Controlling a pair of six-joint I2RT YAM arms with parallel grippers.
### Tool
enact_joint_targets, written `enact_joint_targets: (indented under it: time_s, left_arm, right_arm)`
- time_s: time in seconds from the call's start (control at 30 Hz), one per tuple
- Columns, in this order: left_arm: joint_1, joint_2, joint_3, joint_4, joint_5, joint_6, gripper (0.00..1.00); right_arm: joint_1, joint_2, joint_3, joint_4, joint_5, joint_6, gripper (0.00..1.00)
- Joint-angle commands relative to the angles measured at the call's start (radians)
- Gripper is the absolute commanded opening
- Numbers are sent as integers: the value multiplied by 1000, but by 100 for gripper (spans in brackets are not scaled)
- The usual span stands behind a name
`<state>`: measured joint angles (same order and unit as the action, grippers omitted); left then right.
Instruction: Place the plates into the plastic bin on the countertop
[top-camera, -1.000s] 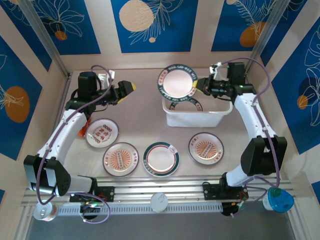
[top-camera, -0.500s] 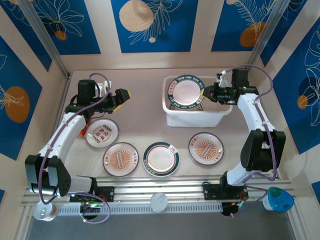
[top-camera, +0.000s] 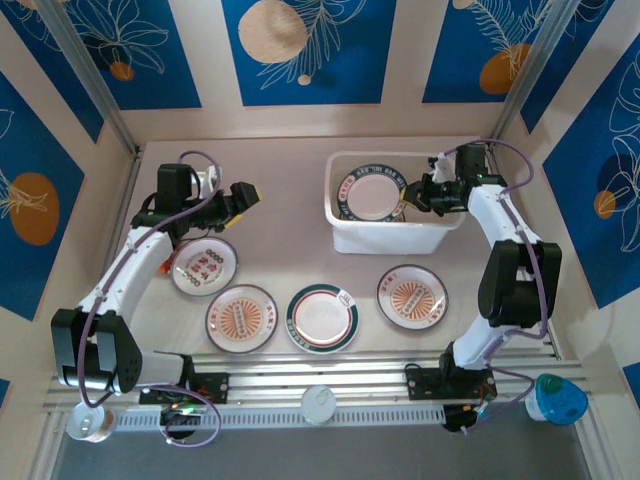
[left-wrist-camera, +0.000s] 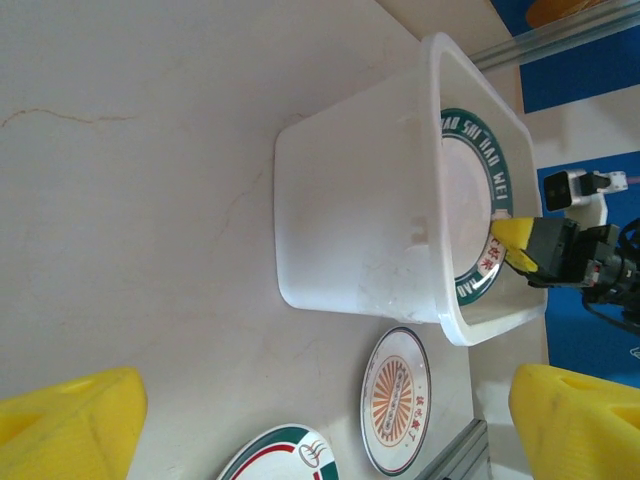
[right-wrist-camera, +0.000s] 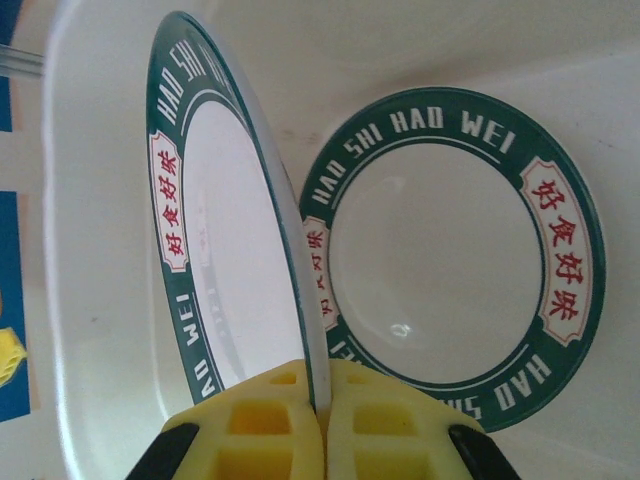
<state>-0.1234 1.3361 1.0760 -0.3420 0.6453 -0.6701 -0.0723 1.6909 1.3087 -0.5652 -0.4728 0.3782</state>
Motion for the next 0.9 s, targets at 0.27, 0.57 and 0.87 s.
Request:
enact_joint_targets:
  time_s: [0.27, 0.57, 0.87]
  left_arm:
    - [14, 27, 17, -31, -3, 52, 93]
    - [13, 114, 27, -165, 45, 248, 92]
    - [-15, 150, 13, -269, 79, 411, 90]
  right_arm:
    - [18, 97, 13, 13, -18, -30, 4]
    - [25, 138, 31, 4, 27, -21, 21]
    - [32, 66, 3, -1, 125, -6, 50]
